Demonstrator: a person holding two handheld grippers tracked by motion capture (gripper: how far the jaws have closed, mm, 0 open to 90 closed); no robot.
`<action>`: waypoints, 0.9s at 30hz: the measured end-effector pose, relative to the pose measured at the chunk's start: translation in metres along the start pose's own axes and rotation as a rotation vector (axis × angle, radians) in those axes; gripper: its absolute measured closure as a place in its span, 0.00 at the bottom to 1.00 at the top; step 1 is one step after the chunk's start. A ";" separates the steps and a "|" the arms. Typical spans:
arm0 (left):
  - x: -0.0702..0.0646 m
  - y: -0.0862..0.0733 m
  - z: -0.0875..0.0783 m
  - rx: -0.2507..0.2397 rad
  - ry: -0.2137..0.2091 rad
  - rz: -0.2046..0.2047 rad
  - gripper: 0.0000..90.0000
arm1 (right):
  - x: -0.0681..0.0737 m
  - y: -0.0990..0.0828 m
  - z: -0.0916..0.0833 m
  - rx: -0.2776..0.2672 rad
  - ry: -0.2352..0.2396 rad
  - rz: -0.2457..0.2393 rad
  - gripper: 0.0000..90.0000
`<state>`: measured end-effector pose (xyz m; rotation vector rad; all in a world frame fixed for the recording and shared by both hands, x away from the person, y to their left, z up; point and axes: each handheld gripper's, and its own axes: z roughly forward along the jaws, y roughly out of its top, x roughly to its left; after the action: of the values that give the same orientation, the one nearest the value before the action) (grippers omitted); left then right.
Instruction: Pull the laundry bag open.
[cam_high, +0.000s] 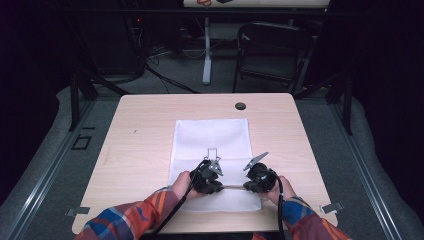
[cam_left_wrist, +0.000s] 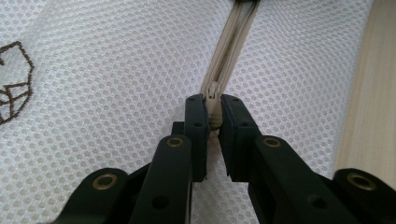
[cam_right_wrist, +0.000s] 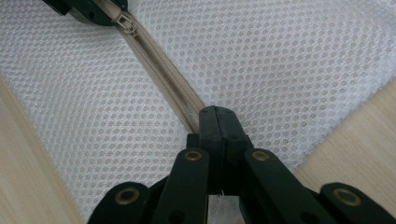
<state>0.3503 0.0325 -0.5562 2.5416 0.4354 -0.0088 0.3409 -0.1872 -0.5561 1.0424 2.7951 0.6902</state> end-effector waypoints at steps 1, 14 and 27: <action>0.000 -0.001 -0.001 -0.002 -0.002 -0.003 0.91 | 0.000 0.000 0.000 -0.007 -0.002 0.004 1.00; 0.000 -0.003 -0.003 -0.006 -0.002 -0.003 0.91 | -0.001 -0.001 0.000 -0.006 0.003 0.001 1.00; 0.002 -0.006 -0.006 0.005 0.006 -0.016 0.91 | 0.000 -0.001 0.001 -0.010 0.015 0.004 1.00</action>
<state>0.3500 0.0416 -0.5546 2.5435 0.4589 -0.0080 0.3400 -0.1873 -0.5570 1.0464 2.7995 0.7144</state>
